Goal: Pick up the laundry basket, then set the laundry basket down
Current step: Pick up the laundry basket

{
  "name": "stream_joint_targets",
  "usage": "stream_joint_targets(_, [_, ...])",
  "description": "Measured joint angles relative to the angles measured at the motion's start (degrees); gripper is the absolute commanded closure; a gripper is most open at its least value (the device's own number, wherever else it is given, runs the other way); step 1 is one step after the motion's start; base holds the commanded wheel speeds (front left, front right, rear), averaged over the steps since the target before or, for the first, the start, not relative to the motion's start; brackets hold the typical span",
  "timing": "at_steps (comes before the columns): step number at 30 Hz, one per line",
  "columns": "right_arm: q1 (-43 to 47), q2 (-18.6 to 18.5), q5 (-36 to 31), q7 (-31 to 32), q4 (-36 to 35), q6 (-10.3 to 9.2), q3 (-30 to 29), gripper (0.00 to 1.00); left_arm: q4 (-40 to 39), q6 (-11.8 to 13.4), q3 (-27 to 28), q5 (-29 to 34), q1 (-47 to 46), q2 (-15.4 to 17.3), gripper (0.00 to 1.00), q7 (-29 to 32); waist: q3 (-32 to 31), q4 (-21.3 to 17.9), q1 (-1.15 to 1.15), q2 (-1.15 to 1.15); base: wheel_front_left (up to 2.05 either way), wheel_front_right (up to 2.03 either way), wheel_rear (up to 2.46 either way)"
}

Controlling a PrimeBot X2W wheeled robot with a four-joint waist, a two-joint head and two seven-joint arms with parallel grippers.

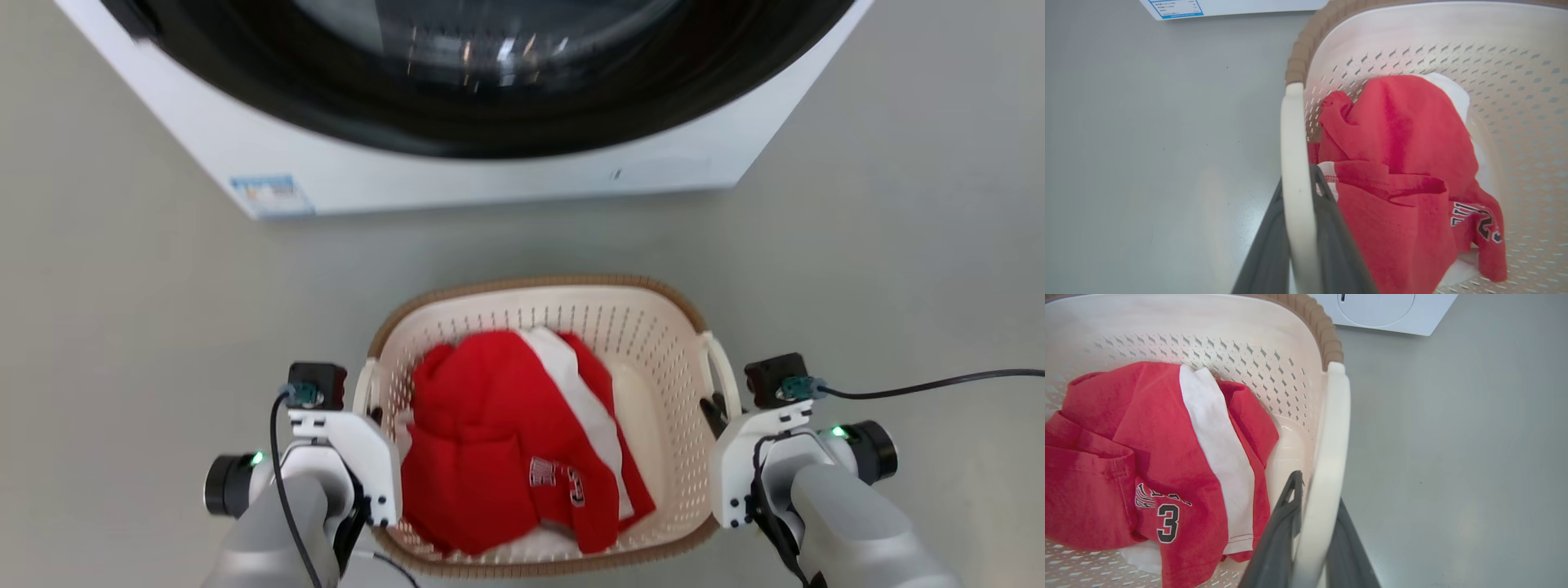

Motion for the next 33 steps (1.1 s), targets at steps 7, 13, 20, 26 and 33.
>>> stream_joint_targets(7, [0.5,0.1,3.9,2.3,0.0,0.00,2.7,1.00,0.0,-0.9,-0.5,-0.8,2.2,0.6,1.00,2.4,-7.9,-1.9,0.00,0.00,0.00,0.00,0.00])
stream_joint_targets(13, [3.2,0.2,6.4,3.4,0.7,0.05,4.1,1.00,0.0,-1.5,-1.4,-1.0,4.3,0.5,1.00,4.8,-13.3,-2.3,0.00,0.00,0.00,0.00,0.00])
stream_joint_targets(20, [4.8,0.3,8.3,3.7,1.2,0.09,5.2,1.00,0.0,-1.8,-2.4,-1.1,6.0,0.5,1.00,6.3,-18.4,-1.1,0.00,0.00,0.00,0.00,0.00])
stream_joint_targets(26, [6.2,0.3,10.7,4.5,1.1,0.08,7.6,1.00,0.1,-2.0,-3.4,-2.1,7.6,0.5,1.00,7.2,-22.1,0.3,0.00,0.00,0.00,0.00,0.00])
stream_joint_targets(33, [6.3,0.1,13.1,5.7,-0.8,0.08,10.4,1.00,0.2,-2.0,-3.7,-2.5,7.9,1.0,1.00,7.6,-24.1,0.1,0.00,0.00,0.00,0.00,0.00])
